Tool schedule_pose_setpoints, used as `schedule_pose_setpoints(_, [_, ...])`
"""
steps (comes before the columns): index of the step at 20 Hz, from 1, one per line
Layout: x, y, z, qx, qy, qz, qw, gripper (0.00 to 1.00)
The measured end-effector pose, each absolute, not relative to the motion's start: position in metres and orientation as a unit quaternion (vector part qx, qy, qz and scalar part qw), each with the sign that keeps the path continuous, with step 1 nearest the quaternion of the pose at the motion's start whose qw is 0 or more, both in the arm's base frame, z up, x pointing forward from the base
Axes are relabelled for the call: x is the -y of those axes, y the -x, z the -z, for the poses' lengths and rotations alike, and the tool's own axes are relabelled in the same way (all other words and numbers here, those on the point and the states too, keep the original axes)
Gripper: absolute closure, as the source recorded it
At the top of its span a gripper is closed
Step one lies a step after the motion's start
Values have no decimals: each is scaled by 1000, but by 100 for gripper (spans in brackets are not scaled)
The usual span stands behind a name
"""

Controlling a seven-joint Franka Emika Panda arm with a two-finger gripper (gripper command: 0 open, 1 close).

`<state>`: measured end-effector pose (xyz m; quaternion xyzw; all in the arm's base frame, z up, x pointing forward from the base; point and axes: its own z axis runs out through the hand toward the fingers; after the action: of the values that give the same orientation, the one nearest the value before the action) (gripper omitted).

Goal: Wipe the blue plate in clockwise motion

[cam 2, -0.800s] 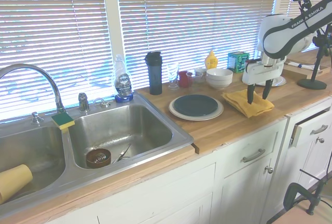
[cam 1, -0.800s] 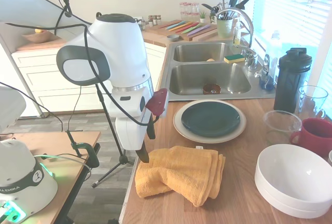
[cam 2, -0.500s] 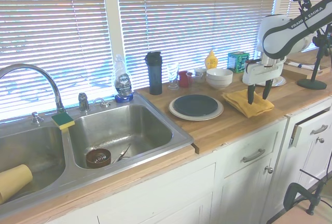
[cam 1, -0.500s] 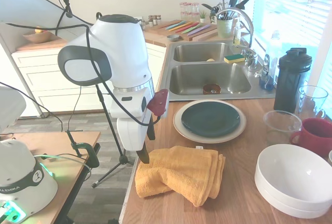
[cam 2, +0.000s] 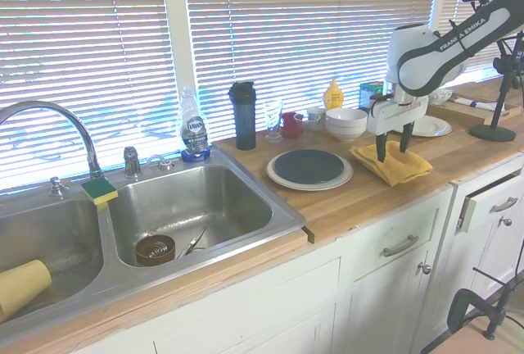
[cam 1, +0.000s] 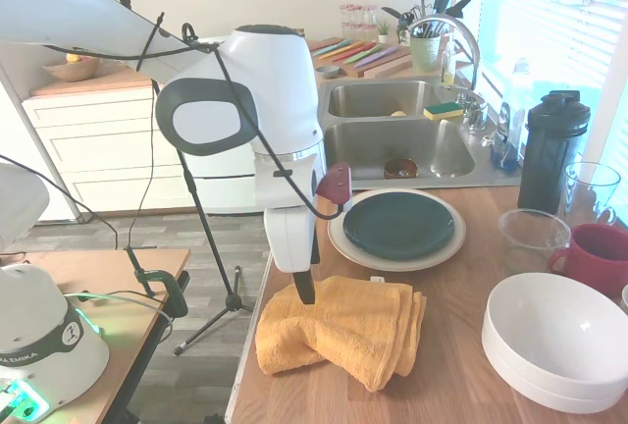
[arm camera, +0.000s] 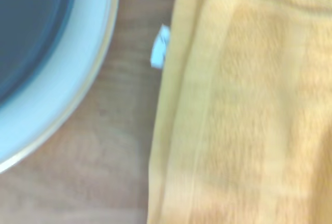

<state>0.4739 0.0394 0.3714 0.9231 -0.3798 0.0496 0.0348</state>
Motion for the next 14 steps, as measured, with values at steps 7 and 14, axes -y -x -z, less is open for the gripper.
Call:
schedule_pose_setpoints(7, [-46,-508,-355,358,-927,-77,86,0])
schedule_pose_setpoints(14, [-69,-507,-352,331,-935,-84,93,0])
